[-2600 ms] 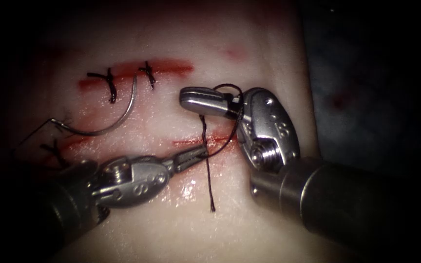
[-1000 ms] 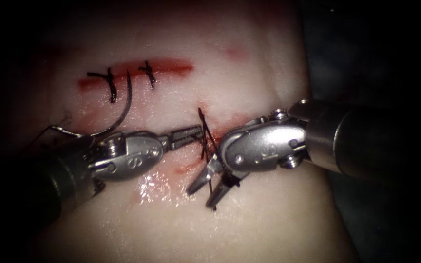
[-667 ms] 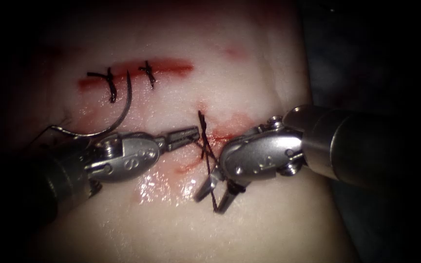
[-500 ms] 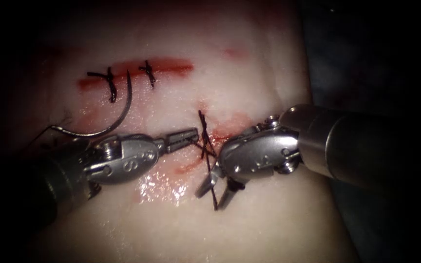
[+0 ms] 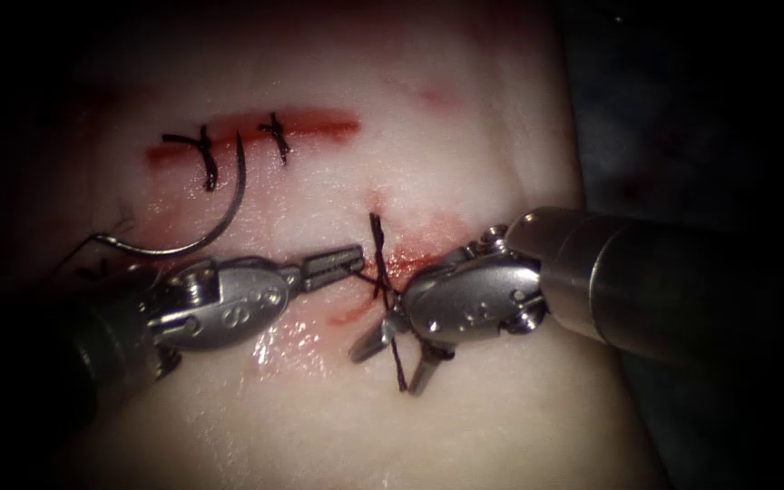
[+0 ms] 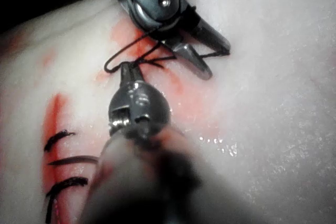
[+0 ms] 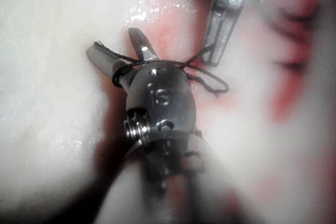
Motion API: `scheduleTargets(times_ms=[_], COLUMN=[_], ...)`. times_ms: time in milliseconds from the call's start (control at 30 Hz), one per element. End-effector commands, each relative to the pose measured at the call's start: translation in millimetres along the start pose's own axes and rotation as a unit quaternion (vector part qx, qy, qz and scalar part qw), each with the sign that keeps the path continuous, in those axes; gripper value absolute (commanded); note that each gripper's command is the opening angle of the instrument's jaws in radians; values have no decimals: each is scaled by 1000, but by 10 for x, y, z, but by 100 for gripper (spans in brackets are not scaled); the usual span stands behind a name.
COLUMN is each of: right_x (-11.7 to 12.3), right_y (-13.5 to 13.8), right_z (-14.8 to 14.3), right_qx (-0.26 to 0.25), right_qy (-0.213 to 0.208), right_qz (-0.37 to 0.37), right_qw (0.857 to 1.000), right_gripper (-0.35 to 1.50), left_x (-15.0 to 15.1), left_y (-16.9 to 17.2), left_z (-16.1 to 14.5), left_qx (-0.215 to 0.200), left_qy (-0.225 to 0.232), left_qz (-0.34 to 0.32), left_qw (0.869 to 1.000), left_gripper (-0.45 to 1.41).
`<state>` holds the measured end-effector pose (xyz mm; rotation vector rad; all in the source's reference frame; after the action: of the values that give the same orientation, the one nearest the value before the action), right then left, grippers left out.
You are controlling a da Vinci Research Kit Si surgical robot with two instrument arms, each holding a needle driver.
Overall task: Wound Closure
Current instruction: Grasp suture tail with right gripper
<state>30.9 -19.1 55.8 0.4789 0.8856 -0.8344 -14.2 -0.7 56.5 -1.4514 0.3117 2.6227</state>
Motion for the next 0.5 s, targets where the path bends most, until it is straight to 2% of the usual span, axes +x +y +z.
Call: scheduleTargets(times_ms=[33,300,433,500], right_x=[-4,-4,-1,3], right_y=[8,11,11,10], right_z=[4,-2,-8,-15], right_qx=[1,-13,-24,-40], right_qy=[-1,14,29,51], right_qz=[-4,15,35,49], right_qw=[1000,1000,999,997], right_gripper=[-35,-35,-35,-35], left_x=[-1,1,0,-2], left_y=[-1,5,18,28], left_z=[7,5,1,-3], left_qx=[0,1,4,5], left_qy=[1,1,0,-3], left_qz=[1,3,5,10], left_qw=[1000,1000,1000,1000], left_gripper=[-45,-45,-45,-45])
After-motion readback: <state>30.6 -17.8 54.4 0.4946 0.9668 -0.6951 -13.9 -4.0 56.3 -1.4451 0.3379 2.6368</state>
